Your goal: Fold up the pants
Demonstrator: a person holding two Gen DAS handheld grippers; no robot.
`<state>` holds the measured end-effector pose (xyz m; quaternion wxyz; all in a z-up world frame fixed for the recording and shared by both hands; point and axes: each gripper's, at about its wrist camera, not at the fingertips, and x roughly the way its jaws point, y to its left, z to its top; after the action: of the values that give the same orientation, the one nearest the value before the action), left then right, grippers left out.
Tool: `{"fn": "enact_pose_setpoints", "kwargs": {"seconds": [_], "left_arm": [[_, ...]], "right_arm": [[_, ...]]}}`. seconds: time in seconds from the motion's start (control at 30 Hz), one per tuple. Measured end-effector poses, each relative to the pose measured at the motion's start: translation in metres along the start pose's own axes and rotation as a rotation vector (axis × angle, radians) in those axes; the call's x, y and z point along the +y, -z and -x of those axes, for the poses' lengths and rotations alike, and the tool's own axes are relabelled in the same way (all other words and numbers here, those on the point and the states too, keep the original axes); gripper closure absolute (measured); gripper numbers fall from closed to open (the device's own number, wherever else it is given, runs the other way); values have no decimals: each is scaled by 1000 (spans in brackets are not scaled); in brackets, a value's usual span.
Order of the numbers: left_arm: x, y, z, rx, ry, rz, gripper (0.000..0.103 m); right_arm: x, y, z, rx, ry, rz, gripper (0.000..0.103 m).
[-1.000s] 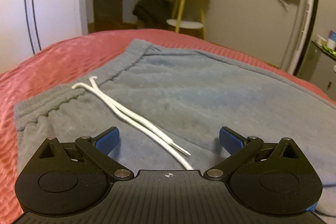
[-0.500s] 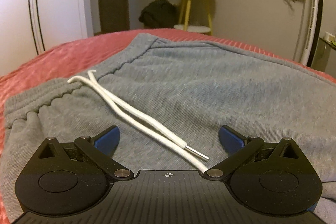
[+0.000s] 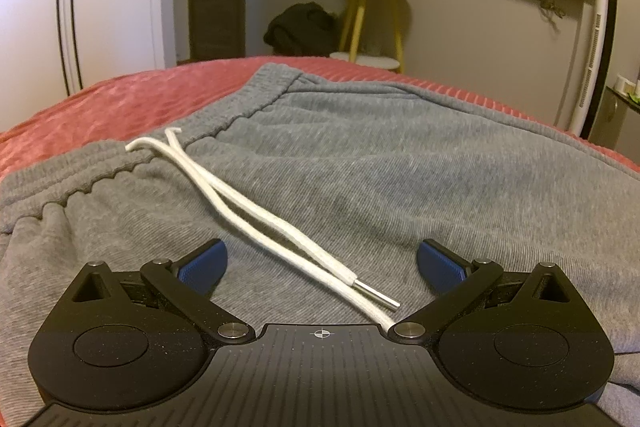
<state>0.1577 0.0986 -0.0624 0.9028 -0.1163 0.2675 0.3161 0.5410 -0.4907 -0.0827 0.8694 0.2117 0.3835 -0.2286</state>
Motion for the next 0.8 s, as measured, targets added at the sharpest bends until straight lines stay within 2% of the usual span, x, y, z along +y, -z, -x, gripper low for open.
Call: {"fn": "enact_pose_setpoints", "kwargs": {"seconds": [0.13,0.2,0.3,0.4,0.5,0.6,0.73,0.77,0.8], "left_arm": [[4,-2,-1,7,19,15,0],[6,-3,-1,11,30,23,0],[10,-4,0,19,48,33,0],[13,-6,1,29,72,36,0],[18,-9,3,38,100,47,0],[24,-15,8,57,144,90,0],[30,-38,18,119,311,197,0],[30,-45,19,139,366,233,0],[30,-51,19,155,406,264,0]], "right_arm": [[-36,10,59,-113,-113,-56,100],[-72,26,100,-161,-186,-102,100],[-129,67,155,-207,-252,-169,101],[-184,126,189,-206,-239,-223,103],[-233,175,191,-121,-184,-261,103],[-271,200,195,-84,-237,-371,98],[-275,193,195,-138,-340,-401,96],[-273,185,188,-140,-368,-410,92],[-273,178,179,-130,-393,-431,83]]}}
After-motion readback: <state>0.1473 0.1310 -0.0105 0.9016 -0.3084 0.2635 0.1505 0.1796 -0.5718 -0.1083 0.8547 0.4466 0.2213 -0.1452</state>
